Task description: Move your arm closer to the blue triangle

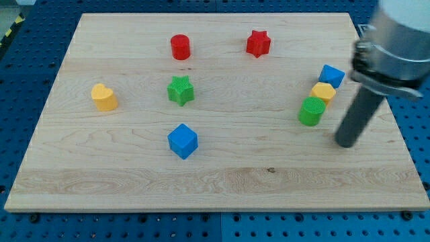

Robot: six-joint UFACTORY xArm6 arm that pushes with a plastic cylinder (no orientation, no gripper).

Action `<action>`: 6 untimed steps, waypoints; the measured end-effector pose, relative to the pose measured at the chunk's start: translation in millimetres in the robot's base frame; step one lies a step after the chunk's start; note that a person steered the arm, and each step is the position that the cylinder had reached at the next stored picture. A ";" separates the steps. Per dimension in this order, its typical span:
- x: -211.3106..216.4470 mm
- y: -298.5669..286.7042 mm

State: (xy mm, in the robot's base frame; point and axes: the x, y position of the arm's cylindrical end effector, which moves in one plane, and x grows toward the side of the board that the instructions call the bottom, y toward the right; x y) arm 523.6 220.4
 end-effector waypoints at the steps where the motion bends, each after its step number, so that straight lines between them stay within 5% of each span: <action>1: -25.0 34.7; 3: -112.7 59.6; 6: -139.8 0.2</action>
